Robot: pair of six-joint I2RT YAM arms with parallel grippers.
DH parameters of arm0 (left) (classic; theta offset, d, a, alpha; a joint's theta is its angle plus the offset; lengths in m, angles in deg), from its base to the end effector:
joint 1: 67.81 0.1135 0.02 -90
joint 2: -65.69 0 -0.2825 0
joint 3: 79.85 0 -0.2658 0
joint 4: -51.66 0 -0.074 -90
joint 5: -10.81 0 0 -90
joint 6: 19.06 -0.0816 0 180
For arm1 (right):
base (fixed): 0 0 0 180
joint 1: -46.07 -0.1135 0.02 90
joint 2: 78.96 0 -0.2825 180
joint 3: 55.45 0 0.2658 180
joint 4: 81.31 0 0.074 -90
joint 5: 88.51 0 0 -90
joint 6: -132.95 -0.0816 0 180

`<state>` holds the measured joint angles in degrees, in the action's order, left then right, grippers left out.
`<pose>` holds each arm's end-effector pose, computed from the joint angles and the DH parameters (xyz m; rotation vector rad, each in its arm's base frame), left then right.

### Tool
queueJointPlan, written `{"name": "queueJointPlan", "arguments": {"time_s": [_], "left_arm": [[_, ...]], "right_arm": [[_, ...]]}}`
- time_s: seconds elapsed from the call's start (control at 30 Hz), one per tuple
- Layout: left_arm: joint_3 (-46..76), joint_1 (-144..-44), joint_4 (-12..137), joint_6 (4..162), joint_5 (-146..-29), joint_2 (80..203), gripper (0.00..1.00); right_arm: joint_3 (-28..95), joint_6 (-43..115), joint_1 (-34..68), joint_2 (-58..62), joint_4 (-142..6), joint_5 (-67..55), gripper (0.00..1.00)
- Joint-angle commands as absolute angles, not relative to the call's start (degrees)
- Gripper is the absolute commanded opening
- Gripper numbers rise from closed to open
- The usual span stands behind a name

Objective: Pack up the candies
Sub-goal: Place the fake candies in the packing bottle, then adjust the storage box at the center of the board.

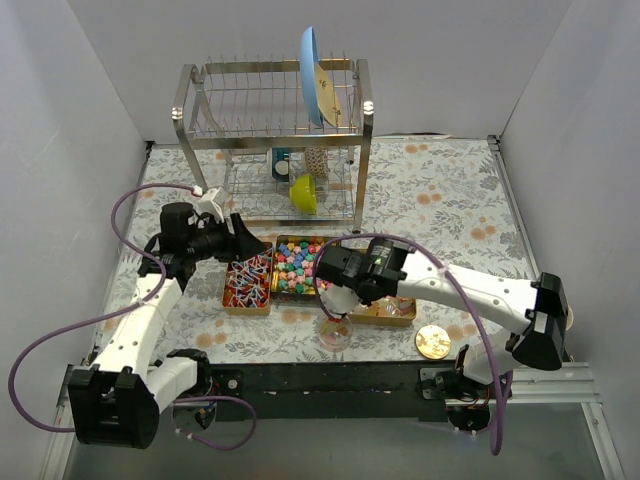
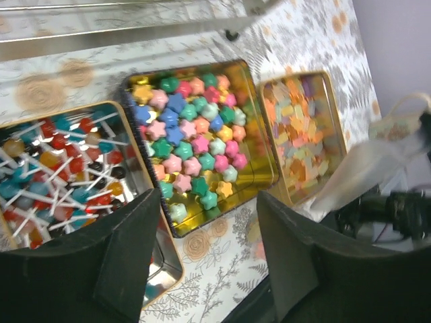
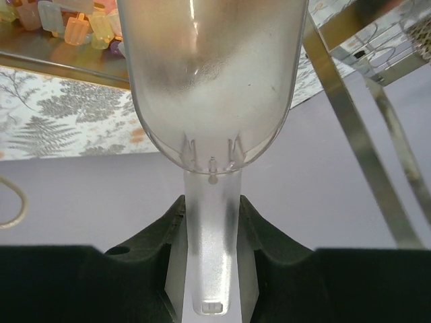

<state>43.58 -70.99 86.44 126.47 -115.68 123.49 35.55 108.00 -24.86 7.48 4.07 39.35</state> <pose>0.2451 -0.0622 0.2648 -0.6730 2.2513 -1.2445 0.1419 0.2573 0.2799 -2.5670 1.1208 -0.9475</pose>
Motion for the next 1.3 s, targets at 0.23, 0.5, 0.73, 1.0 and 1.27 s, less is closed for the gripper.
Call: {"name": "queueJointPlan", "arguments": {"time_s": [0.23,0.5,0.73,1.0,1.27], "left_arm": [[40.62,-80.47,87.37,119.47,-123.05,133.00,0.00],[36.75,-92.14,91.17,108.65,-113.91,143.29,0.00],[31.21,-99.80,88.81,103.29,-108.28,153.48,0.00],[24.10,-106.57,86.51,102.23,-108.36,161.74,0.00],[21.54,-110.87,84.92,103.81,-110.56,166.23,0.00]], "right_arm": [[33.02,96.30,-5.27,-9.25,-3.12,19.51,0.01],[25.27,88.74,1.33,-13.21,-10.34,13.55,0.01],[24.93,88.48,5.55,-12.77,-11.48,14.05,0.01],[23.69,87.77,11.09,-13.65,-13.15,13.88,0.01],[21.41,88.03,13.64,-15.41,-13.33,13.62,0.01]]}}
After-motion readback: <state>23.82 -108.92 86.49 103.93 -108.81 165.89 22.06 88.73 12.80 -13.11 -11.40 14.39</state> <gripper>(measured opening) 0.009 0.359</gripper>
